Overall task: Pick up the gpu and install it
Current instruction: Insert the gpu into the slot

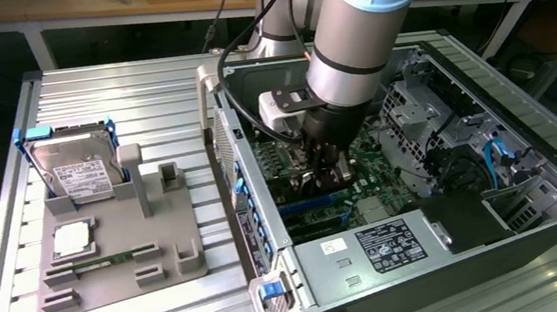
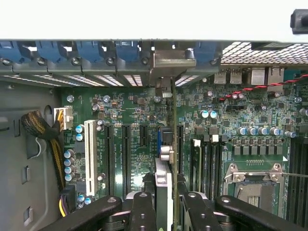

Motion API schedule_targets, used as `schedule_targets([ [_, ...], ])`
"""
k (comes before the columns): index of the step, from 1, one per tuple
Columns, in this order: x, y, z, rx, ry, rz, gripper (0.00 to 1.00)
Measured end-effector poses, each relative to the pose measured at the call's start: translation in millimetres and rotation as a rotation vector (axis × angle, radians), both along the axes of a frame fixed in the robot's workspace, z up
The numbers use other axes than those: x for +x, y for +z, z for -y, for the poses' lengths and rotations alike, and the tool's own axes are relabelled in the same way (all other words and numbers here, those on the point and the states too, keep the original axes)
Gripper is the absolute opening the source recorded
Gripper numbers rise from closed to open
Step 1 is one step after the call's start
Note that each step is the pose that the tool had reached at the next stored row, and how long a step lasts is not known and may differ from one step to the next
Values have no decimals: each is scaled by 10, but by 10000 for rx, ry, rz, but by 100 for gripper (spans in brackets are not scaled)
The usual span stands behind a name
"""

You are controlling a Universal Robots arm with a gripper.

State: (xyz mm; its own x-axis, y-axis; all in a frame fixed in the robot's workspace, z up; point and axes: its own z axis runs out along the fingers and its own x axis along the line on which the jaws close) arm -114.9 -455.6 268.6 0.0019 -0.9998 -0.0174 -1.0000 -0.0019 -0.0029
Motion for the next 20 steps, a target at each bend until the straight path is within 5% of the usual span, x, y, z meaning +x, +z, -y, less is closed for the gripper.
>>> schedule_targets([
  [20, 0, -2, 17, 1, 1, 1, 27],
])
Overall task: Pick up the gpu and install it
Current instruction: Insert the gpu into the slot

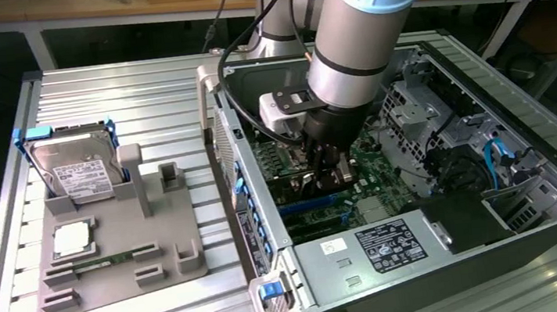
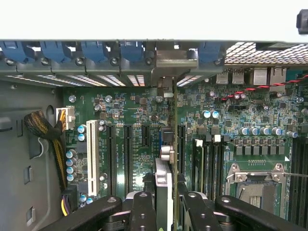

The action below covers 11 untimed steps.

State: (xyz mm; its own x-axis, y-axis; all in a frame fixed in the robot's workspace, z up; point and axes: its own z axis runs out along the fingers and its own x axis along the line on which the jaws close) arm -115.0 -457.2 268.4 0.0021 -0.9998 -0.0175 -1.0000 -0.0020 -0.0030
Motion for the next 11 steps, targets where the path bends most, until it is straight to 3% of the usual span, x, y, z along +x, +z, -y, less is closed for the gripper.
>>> schedule_targets([
  [11, 0, -17, -1, 3, 0, 1, 27],
])
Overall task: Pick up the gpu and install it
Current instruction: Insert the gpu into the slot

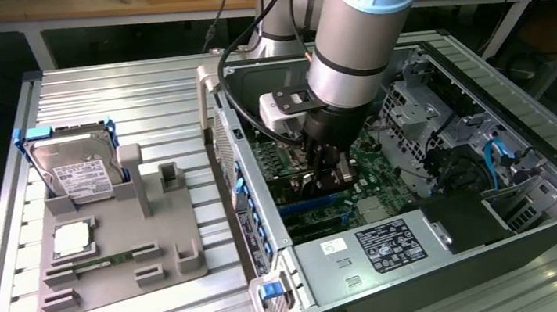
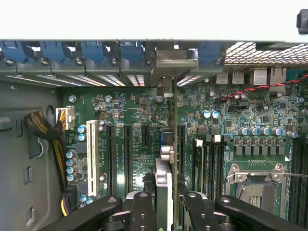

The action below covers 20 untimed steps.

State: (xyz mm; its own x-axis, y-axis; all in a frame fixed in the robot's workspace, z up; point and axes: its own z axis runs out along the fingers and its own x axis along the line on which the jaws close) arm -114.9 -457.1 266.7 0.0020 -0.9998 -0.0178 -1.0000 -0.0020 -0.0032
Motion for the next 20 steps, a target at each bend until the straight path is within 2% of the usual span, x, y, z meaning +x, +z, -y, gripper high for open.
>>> schedule_targets([
  [20, -18, -112, 1, -10, 1, -1, 27],
])
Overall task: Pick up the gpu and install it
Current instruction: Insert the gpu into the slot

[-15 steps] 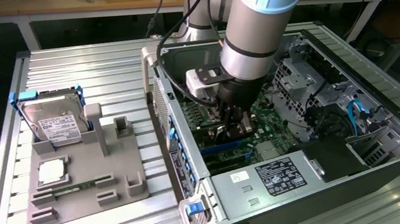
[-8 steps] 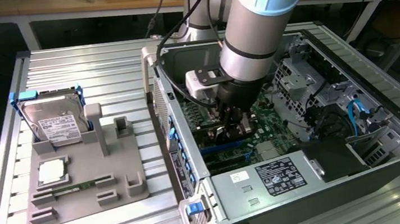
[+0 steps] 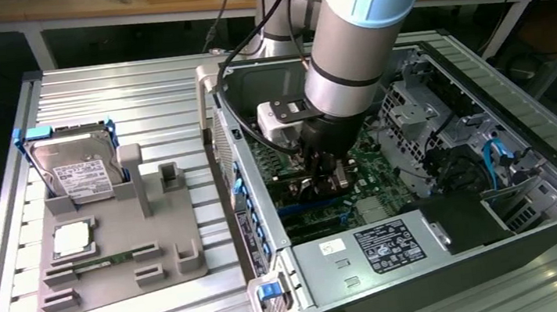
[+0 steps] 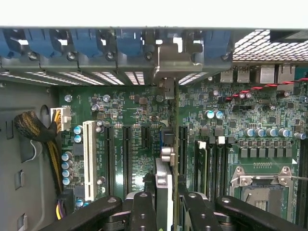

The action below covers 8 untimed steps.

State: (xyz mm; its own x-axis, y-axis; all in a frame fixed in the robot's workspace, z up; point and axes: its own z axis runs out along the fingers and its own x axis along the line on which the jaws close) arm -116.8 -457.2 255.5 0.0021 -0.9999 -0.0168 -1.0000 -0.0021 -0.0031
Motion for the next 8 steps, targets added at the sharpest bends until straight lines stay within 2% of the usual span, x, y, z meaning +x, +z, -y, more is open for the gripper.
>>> schedule_targets([
  [3, 0, 4, 0, -2, -1, -1, 27],
  [8, -1, 66, -1, 1, -2, 18, 27],
])
